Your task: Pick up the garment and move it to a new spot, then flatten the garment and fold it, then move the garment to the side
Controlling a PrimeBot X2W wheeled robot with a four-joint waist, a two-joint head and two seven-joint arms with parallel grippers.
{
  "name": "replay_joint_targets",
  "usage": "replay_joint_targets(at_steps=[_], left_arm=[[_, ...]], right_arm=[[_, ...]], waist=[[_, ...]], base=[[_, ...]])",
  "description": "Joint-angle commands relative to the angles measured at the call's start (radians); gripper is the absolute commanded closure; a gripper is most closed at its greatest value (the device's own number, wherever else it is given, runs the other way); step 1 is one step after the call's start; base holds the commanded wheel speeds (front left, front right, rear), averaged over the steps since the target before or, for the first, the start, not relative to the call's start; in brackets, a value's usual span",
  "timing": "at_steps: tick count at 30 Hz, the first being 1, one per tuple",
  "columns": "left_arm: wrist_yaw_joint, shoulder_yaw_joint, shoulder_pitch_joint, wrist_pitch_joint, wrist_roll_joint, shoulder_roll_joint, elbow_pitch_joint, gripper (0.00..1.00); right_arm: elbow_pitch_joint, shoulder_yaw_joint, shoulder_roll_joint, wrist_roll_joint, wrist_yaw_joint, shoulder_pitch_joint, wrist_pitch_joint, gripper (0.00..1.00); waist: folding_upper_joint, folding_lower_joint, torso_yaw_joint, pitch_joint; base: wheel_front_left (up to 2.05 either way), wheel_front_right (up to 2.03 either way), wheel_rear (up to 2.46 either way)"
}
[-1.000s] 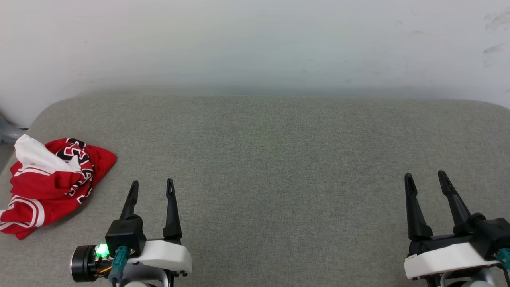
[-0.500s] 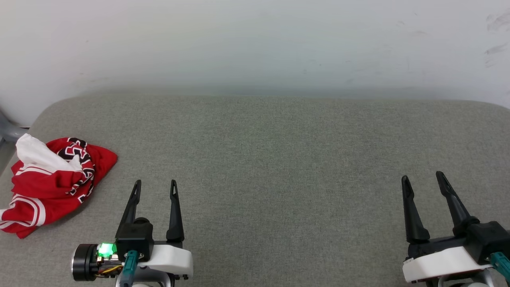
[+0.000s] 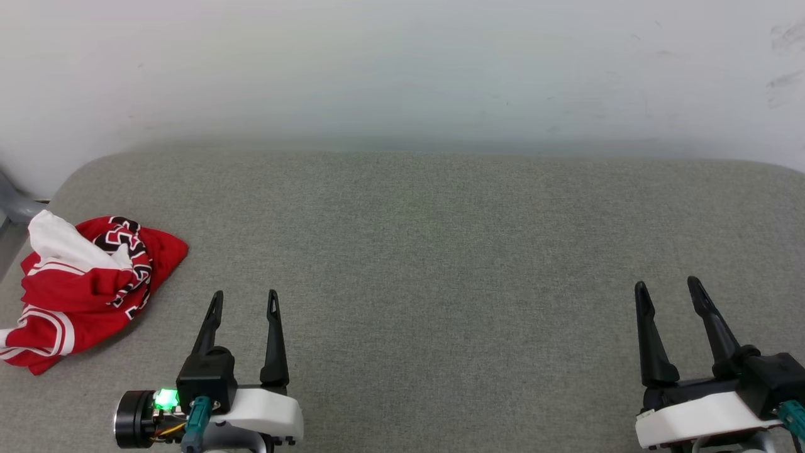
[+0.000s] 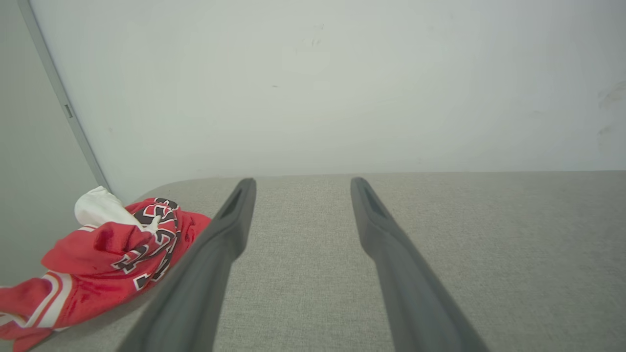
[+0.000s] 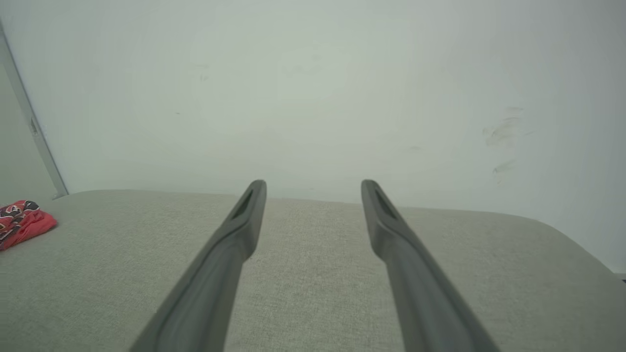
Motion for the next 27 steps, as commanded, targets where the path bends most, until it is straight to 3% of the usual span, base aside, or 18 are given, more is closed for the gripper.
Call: replay_joint_targets(at_steps=[1,11,27], left_arm=[[-0.005,0.007,0.009,-0.005,0.001,-0.003,0.003,0.00],[-0.031,0.031,0.011,-0.004,0.007,-0.017,0.016,0.00],[-0.047,0.048,0.012,-0.004,0.018,-0.027,0.029,0.00]], right_arm=[[0.002,0.000,0.003,0.010,-0.001,0.006,-0.002,0.00],[0.029,0.000,0.003,0.067,-0.001,0.007,-0.002,0.00],[0.038,0.002,0.003,0.066,-0.001,0.007,-0.002,0.00]], waist=[[0.0000,0.0000,0.001,0.000],[0.0000,0.0000,0.001,-0.004],[0.0000,0.0000,0.002,-0.004]], base=[[0.00,0.00,0.00],[0.00,0.00,0.00],[0.00,0.00,0.00]])
